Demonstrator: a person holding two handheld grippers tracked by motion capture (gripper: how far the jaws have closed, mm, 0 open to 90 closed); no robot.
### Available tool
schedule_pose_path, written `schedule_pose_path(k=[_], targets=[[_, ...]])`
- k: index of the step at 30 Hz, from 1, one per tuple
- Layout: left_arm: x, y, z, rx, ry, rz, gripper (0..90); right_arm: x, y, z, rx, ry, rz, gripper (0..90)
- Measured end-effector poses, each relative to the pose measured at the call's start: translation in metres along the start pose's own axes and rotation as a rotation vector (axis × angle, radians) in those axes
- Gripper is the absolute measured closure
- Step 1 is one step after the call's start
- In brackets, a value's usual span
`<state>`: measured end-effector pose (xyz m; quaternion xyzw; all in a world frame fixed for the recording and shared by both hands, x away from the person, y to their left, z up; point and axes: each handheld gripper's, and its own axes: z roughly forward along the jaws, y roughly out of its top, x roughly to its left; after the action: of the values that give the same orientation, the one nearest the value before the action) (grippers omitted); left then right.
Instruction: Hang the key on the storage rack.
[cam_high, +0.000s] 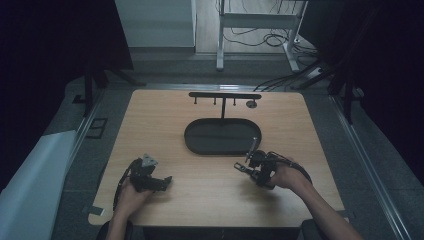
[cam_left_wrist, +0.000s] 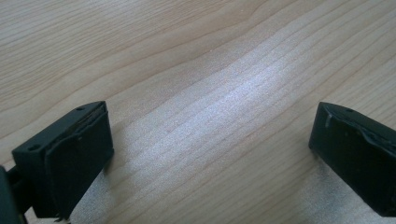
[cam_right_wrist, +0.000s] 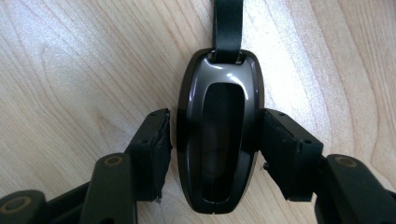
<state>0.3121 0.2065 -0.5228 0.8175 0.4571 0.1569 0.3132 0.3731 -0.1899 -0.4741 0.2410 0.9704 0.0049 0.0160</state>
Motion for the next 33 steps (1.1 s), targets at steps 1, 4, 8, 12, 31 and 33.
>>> schedule_pose_path(k=[1, 4, 8, 12, 31, 33], targets=[[0.000, 0.000, 0.000, 0.000, 0.000, 0.000, 0.0, 0.000, 0.001, 0.000, 0.003, 0.001, -0.003, 43.9], [0.000, 0.000, 0.000, 0.000, 0.001, -0.001, 0.0, 0.000, 0.002, 0.001, 0.014, 0.000, -0.006, 44.9], [0.000, 0.000, 0.000, 0.000, 0.000, 0.000, 0.0, -0.002, 0.003, 0.003, 0.029, 0.006, -0.009, 47.8], [0.000, 0.000, 0.000, -0.001, 0.001, 0.000, 0.0, -0.002, 0.004, 0.003, 0.035, 0.006, -0.008, 48.1], [-0.001, 0.001, 0.001, -0.001, -0.001, 0.001, 0.0, -0.005, 0.002, -0.024, 0.008, 0.022, 0.002, 48.6], [-0.001, 0.001, 0.001, -0.004, 0.001, 0.001, 0.0, -0.005, 0.002, -0.031, 0.016, 0.022, -0.002, 48.6]])
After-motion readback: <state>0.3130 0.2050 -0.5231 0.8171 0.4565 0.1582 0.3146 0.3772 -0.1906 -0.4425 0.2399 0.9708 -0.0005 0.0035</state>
